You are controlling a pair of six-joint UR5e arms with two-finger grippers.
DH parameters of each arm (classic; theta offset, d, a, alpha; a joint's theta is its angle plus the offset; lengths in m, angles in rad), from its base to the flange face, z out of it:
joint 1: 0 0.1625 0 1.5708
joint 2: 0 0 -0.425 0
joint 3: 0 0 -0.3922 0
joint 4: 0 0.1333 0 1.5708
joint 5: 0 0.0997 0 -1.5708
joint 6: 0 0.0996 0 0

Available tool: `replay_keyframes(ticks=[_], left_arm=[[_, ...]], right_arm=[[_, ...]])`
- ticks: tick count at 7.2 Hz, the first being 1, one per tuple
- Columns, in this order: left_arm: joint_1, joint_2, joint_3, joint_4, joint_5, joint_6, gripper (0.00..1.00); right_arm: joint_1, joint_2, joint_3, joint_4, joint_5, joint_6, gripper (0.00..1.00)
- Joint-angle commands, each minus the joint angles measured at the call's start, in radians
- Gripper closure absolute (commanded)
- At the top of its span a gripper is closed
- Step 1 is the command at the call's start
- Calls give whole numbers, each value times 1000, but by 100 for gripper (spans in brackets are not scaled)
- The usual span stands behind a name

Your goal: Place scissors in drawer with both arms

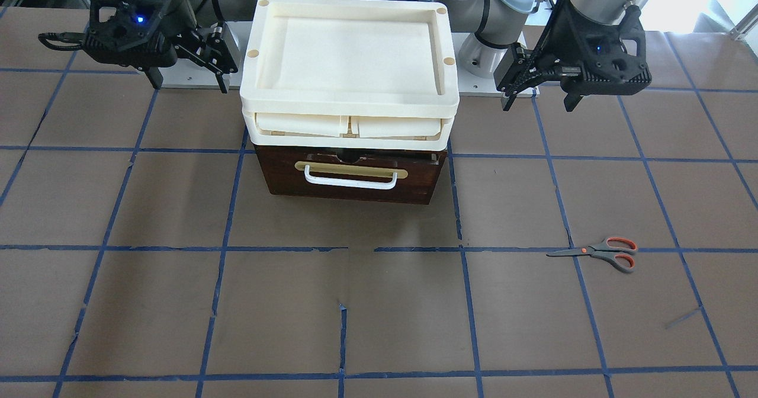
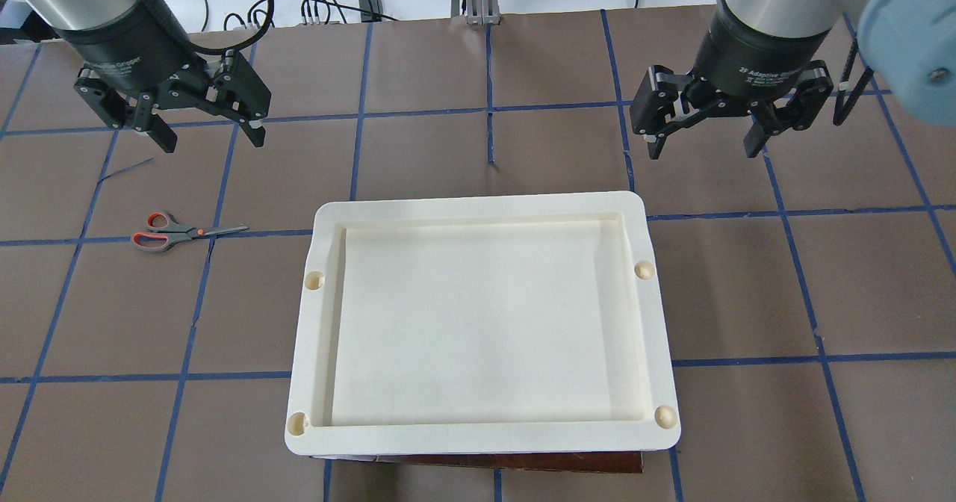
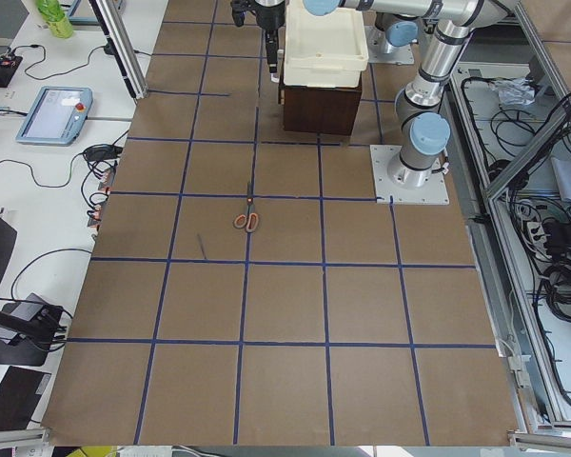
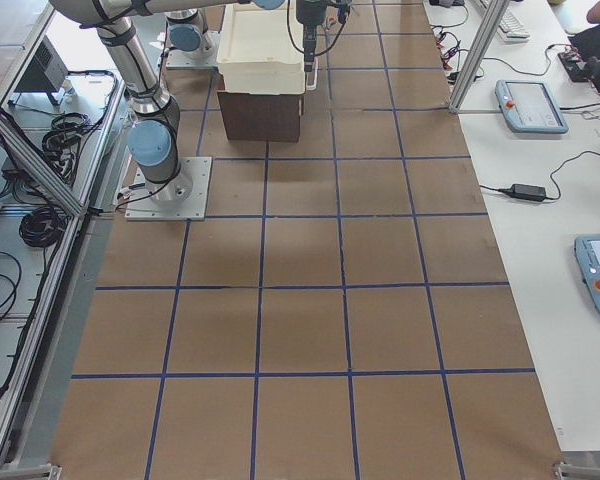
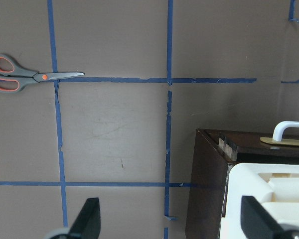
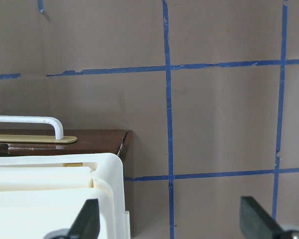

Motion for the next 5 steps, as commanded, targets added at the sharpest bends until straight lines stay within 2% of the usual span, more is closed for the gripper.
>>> replay_keyframes(ticks=[1,5], left_arm=[[0,0,-1,0,1,0,0],[0,2,-4,0,2,2,0]], right_arm=[[-1,-5,0,1,0,0,0],[-1,-8,-15,29,6,2,0]])
